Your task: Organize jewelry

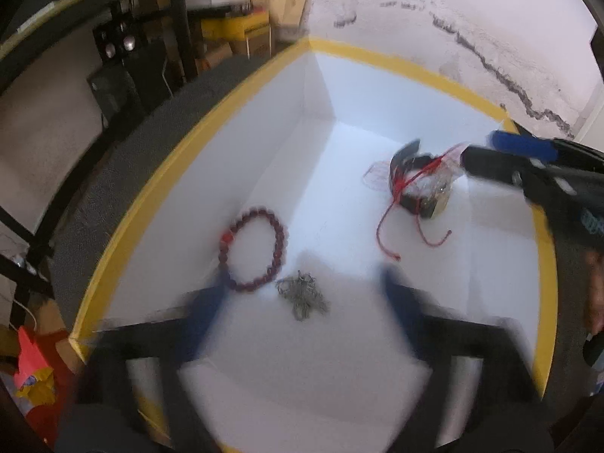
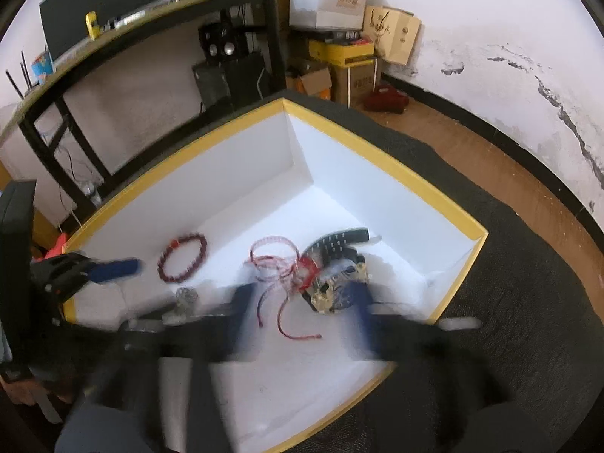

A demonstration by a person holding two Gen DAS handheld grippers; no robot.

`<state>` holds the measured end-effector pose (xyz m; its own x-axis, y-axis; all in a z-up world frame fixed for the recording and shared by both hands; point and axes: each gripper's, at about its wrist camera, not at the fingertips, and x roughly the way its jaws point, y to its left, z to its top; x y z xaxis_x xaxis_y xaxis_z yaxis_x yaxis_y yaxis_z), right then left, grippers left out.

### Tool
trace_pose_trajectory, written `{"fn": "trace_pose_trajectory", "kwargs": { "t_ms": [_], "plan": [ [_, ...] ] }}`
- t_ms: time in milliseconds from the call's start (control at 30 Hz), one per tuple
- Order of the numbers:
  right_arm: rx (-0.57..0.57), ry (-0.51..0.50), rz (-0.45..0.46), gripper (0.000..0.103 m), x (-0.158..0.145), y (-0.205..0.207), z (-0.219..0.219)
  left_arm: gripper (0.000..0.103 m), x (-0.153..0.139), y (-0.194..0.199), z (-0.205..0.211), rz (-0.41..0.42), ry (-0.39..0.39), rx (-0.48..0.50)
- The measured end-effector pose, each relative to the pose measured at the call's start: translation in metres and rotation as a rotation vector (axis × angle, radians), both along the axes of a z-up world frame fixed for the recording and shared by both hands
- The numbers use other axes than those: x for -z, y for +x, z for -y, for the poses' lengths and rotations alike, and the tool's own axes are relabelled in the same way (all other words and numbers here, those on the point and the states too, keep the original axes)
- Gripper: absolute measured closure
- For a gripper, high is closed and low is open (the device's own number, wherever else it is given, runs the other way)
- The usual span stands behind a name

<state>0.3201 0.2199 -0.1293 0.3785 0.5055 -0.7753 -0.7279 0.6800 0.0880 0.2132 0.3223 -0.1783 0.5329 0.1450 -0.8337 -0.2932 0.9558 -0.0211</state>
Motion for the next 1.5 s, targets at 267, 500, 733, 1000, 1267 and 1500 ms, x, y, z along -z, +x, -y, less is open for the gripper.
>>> {"fn": "trace_pose_trajectory", "kwargs": {
  "t_ms": [267,500,733,1000,1267,1500],
  "plan": [
    [-0.003,0.042,0.033,0.012,-0.013,-0.007,0.003,0.012,-0.007,-0.004,0.004,0.008,-0.012,0.006],
    [0.002,0.055,0.035,0.012,-0.024,-0.016,0.012,0.012,-0.018,-0.007,0.010,0.021,-0.008,0.012],
    [0.064,0.088,0.053,0.012,-0.048,-0.027,0.061,0.012,-0.035,-0.007,0.038,0.055,-0.009,0.037],
    [0.226,0.108,0.085,0.012,-0.068,-0.038,0.175,0.012,-0.059,0.006,0.124,0.104,0.004,0.178],
    [0.435,0.084,0.095,0.012,-0.063,-0.060,0.321,0.012,-0.065,0.025,0.236,0.114,0.010,0.355],
    [0.601,0.081,0.084,0.012,-0.045,-0.089,0.424,0.012,-0.058,0.023,0.318,0.107,0.017,0.482]
  ]
}}
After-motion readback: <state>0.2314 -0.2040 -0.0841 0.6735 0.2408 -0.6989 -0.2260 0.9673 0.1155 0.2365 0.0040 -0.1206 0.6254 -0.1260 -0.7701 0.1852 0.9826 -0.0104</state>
